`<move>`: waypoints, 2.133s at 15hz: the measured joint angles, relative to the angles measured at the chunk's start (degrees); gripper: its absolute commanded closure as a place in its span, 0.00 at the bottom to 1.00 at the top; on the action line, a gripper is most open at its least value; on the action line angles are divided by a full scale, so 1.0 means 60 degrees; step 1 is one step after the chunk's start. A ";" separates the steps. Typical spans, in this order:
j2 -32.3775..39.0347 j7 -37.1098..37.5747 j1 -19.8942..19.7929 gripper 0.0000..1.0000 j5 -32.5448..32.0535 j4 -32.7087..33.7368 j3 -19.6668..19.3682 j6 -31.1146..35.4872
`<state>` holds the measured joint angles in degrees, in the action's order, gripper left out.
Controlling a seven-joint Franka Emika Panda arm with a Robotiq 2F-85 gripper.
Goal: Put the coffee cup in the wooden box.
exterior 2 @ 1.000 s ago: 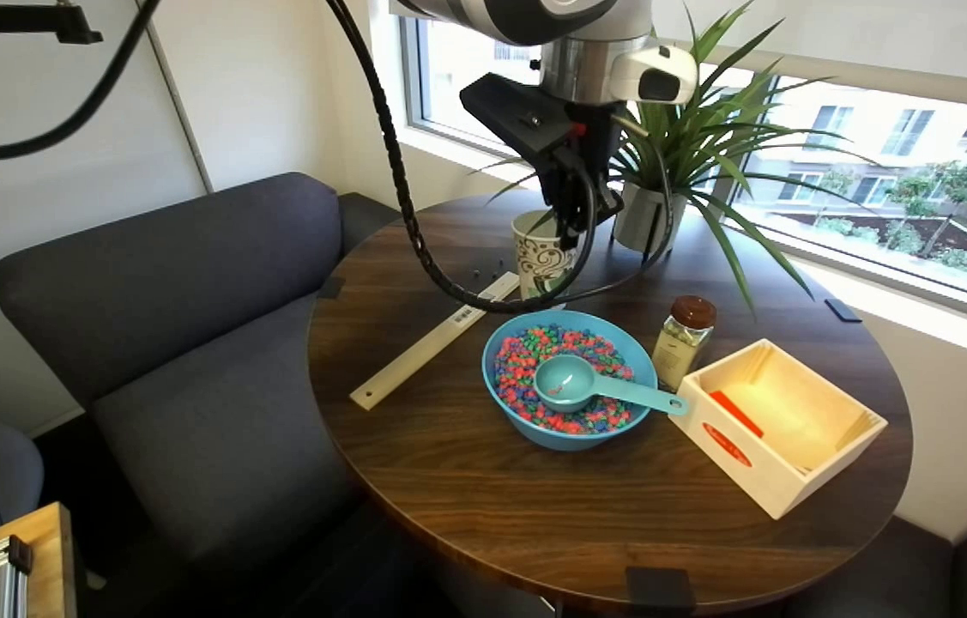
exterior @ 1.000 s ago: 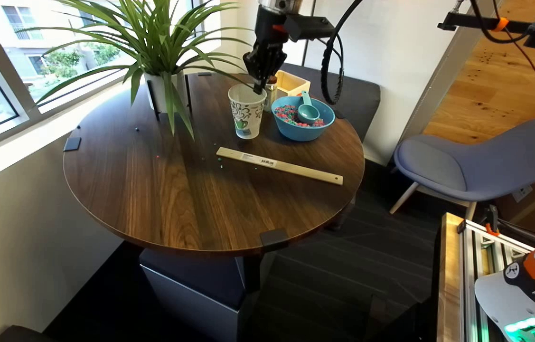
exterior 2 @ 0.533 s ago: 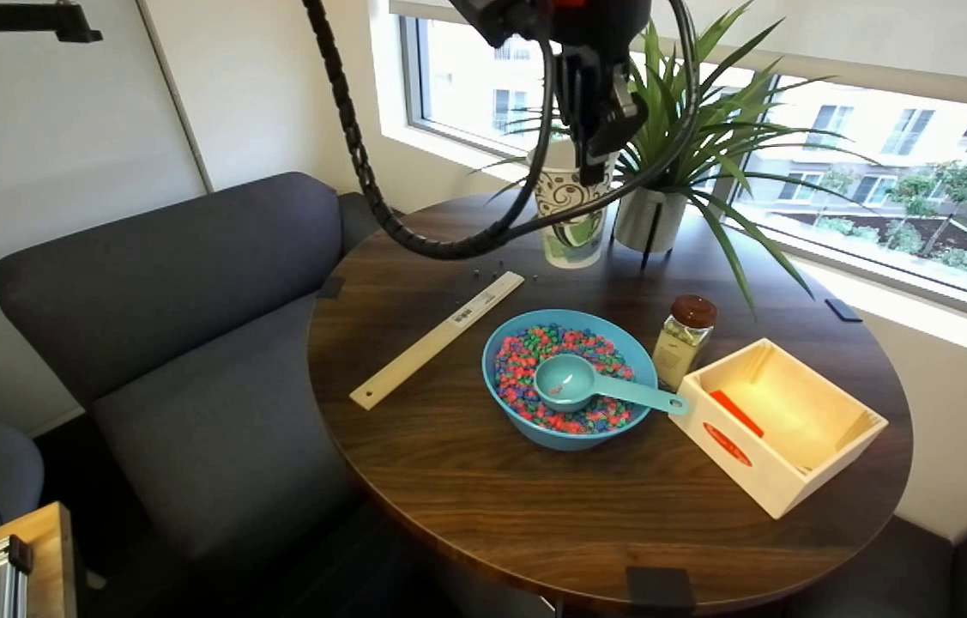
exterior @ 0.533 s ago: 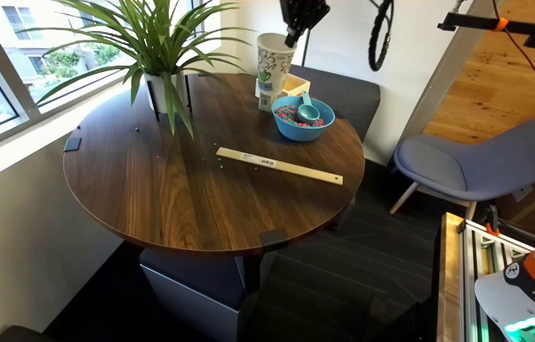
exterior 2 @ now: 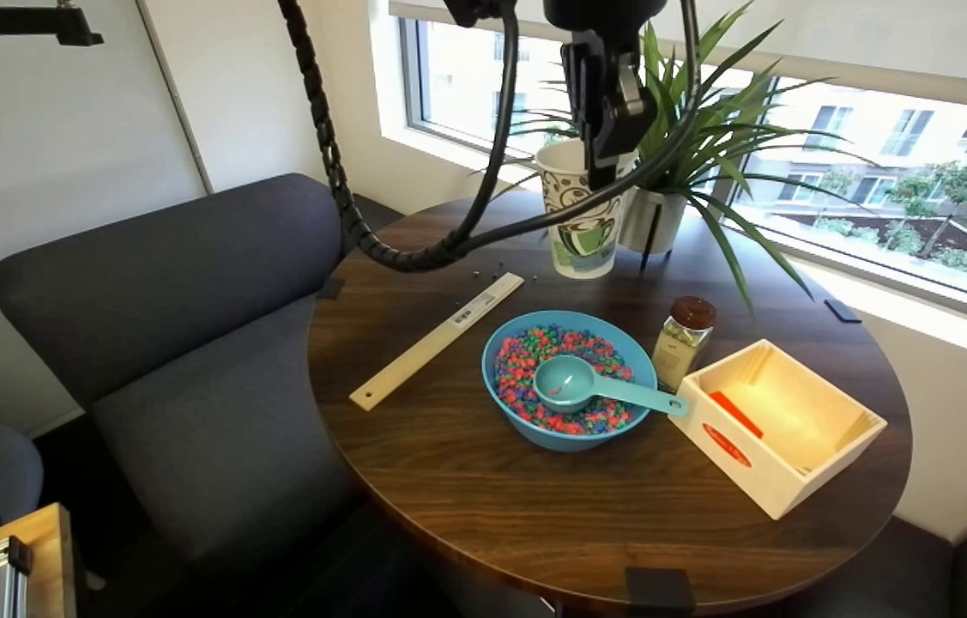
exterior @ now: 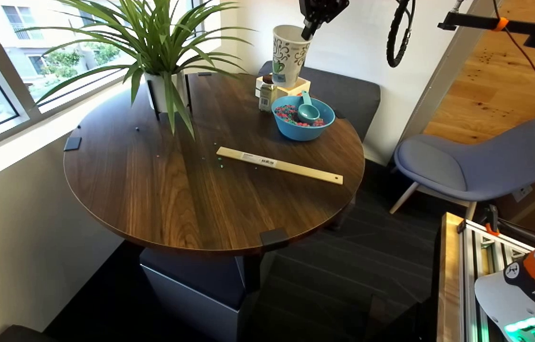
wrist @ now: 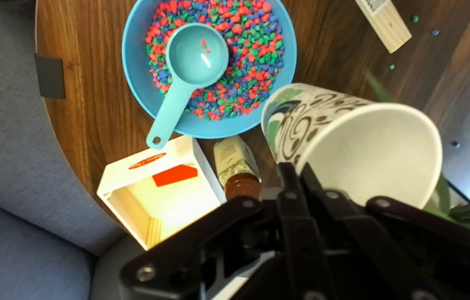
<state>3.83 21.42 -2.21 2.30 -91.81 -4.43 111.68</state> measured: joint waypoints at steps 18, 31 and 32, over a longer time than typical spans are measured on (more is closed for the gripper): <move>0.1485 0.4110 -0.1142 0.99 0.0112 0.1929 -0.1288 -0.0128; 0.3315 0.5731 -0.1427 0.99 0.1123 0.2762 -0.1292 0.0286; 0.3456 0.5802 -0.1428 0.99 0.1148 0.2861 -0.1280 0.0286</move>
<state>24.56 56.23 -10.77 9.19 -74.64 -12.11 113.40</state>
